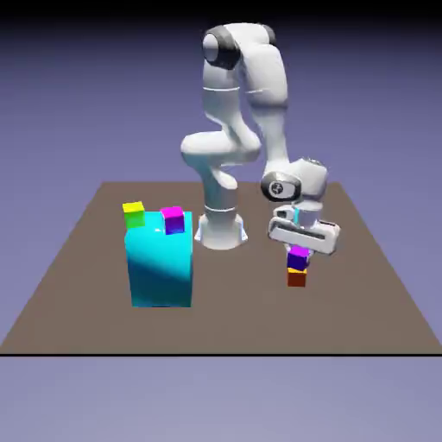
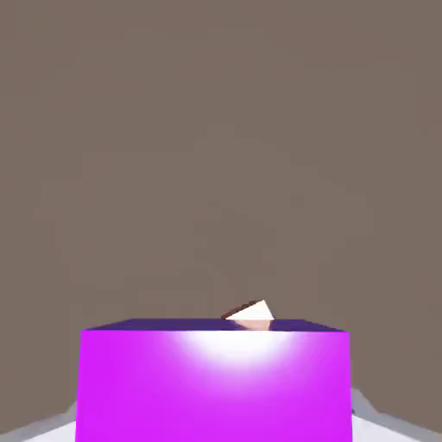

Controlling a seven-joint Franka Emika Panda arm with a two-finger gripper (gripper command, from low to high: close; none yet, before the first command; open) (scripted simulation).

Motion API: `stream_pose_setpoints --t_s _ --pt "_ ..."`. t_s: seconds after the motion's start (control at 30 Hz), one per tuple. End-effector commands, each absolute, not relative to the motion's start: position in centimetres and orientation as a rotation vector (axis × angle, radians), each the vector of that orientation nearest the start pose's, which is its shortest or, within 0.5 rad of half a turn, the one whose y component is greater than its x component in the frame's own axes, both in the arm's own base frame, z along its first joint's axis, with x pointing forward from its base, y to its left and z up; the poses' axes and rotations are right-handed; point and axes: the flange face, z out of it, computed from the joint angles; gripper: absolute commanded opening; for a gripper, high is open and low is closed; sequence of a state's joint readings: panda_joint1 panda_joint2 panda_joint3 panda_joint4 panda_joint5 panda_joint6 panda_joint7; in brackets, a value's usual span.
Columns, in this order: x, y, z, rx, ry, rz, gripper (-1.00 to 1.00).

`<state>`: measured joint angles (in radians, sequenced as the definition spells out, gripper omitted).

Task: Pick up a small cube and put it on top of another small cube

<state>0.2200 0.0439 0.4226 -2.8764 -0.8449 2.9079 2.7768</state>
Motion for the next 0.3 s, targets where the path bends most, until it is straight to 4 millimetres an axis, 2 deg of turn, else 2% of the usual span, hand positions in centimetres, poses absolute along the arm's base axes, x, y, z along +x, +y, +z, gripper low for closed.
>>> stream_pose_setpoints --t_s 0.0,0.27 --pt "23.4 23.5 17.8 -2.464 1.895 -0.264 1.0" --pt "23.8 24.1 20.4 -2.461 1.902 -0.303 1.0"
